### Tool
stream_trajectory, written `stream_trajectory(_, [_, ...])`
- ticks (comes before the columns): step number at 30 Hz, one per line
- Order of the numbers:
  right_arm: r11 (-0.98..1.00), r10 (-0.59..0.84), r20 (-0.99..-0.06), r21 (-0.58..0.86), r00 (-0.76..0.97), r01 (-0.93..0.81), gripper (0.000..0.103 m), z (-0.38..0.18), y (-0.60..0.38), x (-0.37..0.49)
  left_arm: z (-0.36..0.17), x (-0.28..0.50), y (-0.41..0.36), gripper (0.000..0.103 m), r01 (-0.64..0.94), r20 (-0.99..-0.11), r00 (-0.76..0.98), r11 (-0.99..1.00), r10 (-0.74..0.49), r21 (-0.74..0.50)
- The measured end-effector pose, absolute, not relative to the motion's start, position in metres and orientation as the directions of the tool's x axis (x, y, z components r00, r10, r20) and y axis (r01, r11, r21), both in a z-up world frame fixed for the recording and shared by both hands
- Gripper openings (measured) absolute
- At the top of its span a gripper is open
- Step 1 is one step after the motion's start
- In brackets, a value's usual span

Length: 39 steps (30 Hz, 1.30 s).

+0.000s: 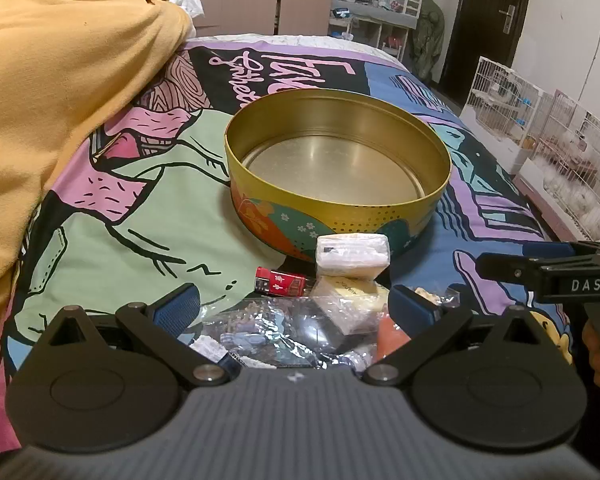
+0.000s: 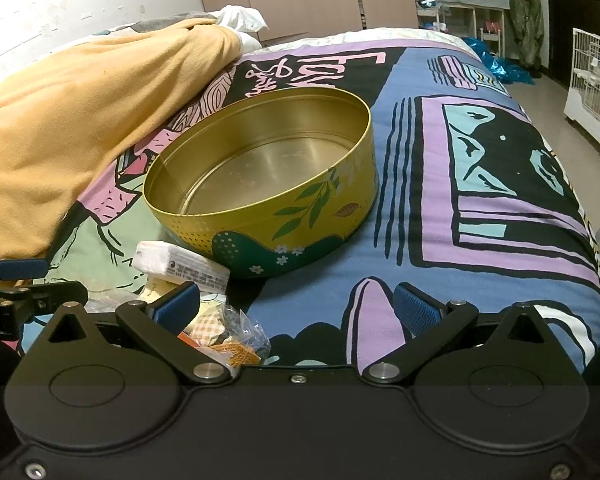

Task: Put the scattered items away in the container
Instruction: 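Move the left tool toward the clear bag with the navy bow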

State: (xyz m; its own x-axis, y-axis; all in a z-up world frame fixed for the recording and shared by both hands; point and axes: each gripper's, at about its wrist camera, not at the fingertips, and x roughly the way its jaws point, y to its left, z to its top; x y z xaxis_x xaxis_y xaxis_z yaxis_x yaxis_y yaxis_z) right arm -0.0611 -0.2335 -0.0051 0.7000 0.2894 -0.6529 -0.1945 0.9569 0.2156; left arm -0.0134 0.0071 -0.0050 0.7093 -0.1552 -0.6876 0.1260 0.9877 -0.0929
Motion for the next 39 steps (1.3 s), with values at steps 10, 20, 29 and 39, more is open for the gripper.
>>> stream_trajectory(10, [0.958,0.287,-0.656,0.214,0.698,-0.193,0.103,-0.006,-0.233,-0.061,-0.007,-0.016,0.001,0.103,0.156,-0.691,0.702,0.984,-0.172,-0.086])
stream_trajectory(20, [0.958,0.287,-0.656,0.212,0.698,-0.194,0.103,-0.006,-0.233,-0.061,-0.008,-0.017,-0.001,0.103,0.169,-0.695,0.696,0.982,-0.181,-0.086])
stream_trajectory(29, [0.958,0.285,-0.657,0.212,0.698,-0.191,0.103,-0.007,-0.232,-0.061,-0.008,-0.017,-0.002,0.103,0.182,-0.700,0.689,0.980,-0.188,-0.083])
stream_trajectory(39, [0.959,0.282,-0.659,0.211,0.698,-0.188,0.103,-0.008,-0.233,-0.061,-0.010,-0.021,-0.005,0.103,0.201,-0.706,0.680,0.976,-0.199,-0.081])
